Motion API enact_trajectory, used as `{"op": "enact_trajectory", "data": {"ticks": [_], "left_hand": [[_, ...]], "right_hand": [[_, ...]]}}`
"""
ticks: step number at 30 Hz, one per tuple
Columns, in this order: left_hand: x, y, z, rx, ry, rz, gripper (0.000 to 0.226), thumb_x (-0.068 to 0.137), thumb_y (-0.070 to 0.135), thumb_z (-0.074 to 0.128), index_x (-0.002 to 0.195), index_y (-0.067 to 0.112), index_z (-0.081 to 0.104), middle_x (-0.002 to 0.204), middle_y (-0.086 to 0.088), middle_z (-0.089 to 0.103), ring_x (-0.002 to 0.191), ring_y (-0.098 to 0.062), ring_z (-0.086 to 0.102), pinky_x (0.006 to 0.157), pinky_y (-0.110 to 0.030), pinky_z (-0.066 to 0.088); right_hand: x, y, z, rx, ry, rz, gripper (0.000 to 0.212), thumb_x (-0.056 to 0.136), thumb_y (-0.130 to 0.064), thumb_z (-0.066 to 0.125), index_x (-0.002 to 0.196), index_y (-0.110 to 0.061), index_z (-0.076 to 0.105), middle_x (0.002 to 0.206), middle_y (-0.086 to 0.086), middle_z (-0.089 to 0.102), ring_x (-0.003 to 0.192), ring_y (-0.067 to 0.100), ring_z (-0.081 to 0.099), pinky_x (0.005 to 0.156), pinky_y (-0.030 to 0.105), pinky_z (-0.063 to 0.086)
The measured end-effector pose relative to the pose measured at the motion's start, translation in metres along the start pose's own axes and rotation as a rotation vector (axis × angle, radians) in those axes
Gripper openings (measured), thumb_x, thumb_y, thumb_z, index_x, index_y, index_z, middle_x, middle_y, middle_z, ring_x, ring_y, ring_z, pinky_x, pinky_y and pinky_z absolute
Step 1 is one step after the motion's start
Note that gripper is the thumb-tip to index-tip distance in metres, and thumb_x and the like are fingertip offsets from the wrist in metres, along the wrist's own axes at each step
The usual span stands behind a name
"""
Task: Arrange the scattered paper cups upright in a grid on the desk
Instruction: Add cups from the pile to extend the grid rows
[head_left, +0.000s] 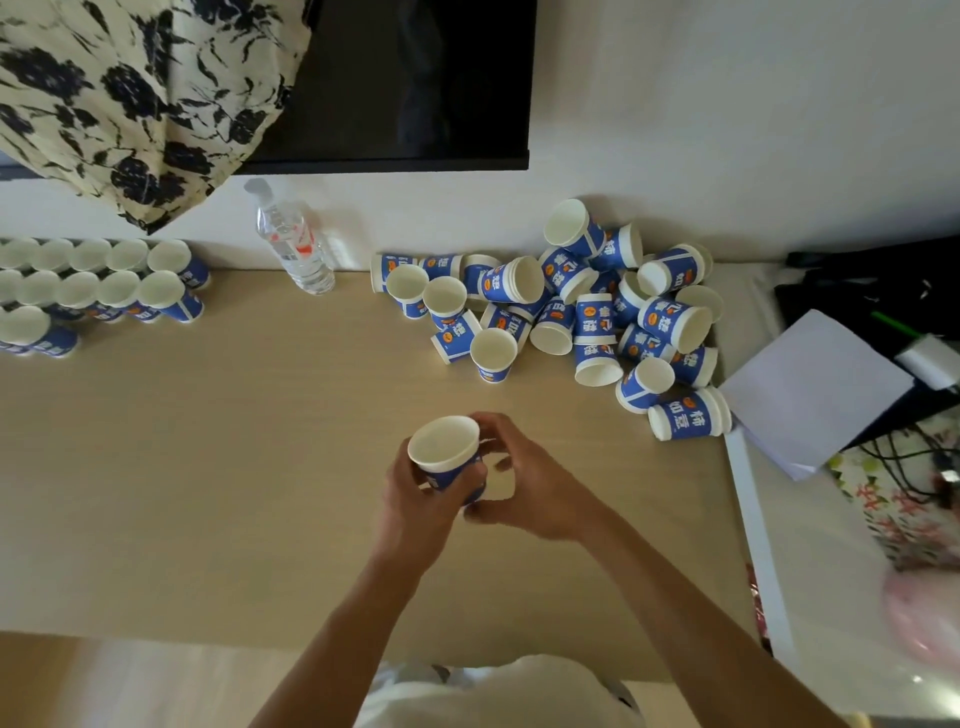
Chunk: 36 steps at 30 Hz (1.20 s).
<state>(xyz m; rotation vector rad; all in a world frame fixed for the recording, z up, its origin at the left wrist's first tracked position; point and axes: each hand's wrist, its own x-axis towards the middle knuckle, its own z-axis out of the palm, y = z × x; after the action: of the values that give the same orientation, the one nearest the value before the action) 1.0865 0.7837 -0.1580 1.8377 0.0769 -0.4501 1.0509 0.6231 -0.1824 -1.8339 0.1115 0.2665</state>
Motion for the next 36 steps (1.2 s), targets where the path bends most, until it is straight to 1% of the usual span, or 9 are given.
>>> {"op": "enact_trajectory", "data": {"ticks": [2,6,8,12,20,24,27,30,36], "left_hand": [[-0.001,0.000,-0.005,0.003,0.052,-0.018,0.059,0.055,0.049,0.080,0.109,0.032,0.063,0.098,0.015,0.072,0.087,-0.001,0.068,0.071,-0.020,0.053],[-0.007,-0.003,-0.012,-0.008,0.109,-0.017,0.055,0.055,0.050,0.079,0.104,0.034,0.063,0.095,0.018,0.071,0.087,-0.002,0.068,0.071,-0.020,0.055],[-0.012,-0.002,-0.013,-0.006,0.117,-0.017,0.049,0.060,0.041,0.082,0.104,0.032,0.063,0.095,0.019,0.071,0.086,-0.002,0.068,0.068,-0.018,0.054],[-0.020,-0.002,-0.023,-0.003,0.154,-0.023,0.045,0.063,0.036,0.081,0.104,0.034,0.063,0.094,0.019,0.071,0.085,-0.003,0.068,0.067,-0.019,0.055],[-0.035,-0.006,-0.049,-0.017,0.218,-0.003,0.056,0.058,0.052,0.076,0.109,0.032,0.063,0.098,0.019,0.071,0.089,-0.005,0.067,0.069,-0.017,0.054],[-0.039,-0.012,-0.062,-0.020,0.222,0.001,0.057,0.061,0.052,0.078,0.112,0.032,0.063,0.101,0.017,0.072,0.092,-0.006,0.068,0.072,-0.020,0.056],[-0.041,-0.013,-0.074,-0.053,0.233,0.000,0.057,0.061,0.054,0.076,0.112,0.033,0.063,0.100,0.018,0.072,0.092,-0.005,0.068,0.073,-0.022,0.057],[-0.044,-0.013,-0.090,-0.104,0.233,0.009,0.050,0.064,0.053,0.075,0.108,0.033,0.065,0.098,0.014,0.073,0.091,-0.008,0.070,0.079,-0.033,0.059],[-0.060,-0.017,-0.141,-0.155,0.226,0.050,0.041,0.070,0.052,0.072,0.103,0.029,0.067,0.091,0.005,0.075,0.087,-0.023,0.070,0.078,-0.039,0.058]], "right_hand": [[0.018,0.010,-0.016,-0.092,-0.007,0.049,0.091,0.072,-0.012,0.087,0.147,-0.023,0.037,0.133,-0.005,0.054,0.118,0.005,0.053,0.093,0.020,0.041],[0.076,0.026,-0.036,-0.244,0.417,0.149,0.077,0.070,-0.019,0.085,0.136,-0.013,0.046,0.125,0.004,0.054,0.114,0.019,0.051,0.089,0.029,0.040],[0.104,0.034,-0.040,-0.409,0.526,0.186,0.086,0.065,-0.032,0.089,0.135,-0.007,0.045,0.126,0.010,0.053,0.118,0.029,0.050,0.091,0.038,0.044],[0.144,0.047,-0.035,-0.636,0.545,0.264,0.107,0.060,-0.054,0.088,0.142,-0.008,0.037,0.138,0.017,0.046,0.127,0.034,0.047,0.095,0.047,0.046],[0.168,0.072,-0.020,-0.704,0.598,0.292,0.096,0.068,-0.055,0.082,0.139,-0.006,0.040,0.140,0.021,0.047,0.126,0.039,0.049,0.097,0.051,0.044],[0.161,0.067,-0.014,-0.612,0.640,0.268,0.091,0.068,-0.054,0.083,0.136,-0.007,0.044,0.134,0.019,0.053,0.121,0.038,0.053,0.098,0.052,0.046],[0.139,0.049,0.003,-0.288,0.709,0.196,0.082,0.067,-0.044,0.087,0.131,-0.010,0.049,0.125,0.011,0.060,0.111,0.030,0.061,0.097,0.050,0.051],[0.108,0.021,0.035,-0.006,0.705,0.107,0.068,0.067,-0.030,0.089,0.124,-0.017,0.054,0.117,-0.001,0.066,0.102,0.017,0.064,0.092,0.036,0.053],[0.064,-0.038,0.120,0.178,0.612,0.058,0.053,0.068,-0.011,0.088,0.109,-0.023,0.058,0.100,-0.015,0.064,0.086,-0.003,0.063,0.076,0.015,0.050]]}}
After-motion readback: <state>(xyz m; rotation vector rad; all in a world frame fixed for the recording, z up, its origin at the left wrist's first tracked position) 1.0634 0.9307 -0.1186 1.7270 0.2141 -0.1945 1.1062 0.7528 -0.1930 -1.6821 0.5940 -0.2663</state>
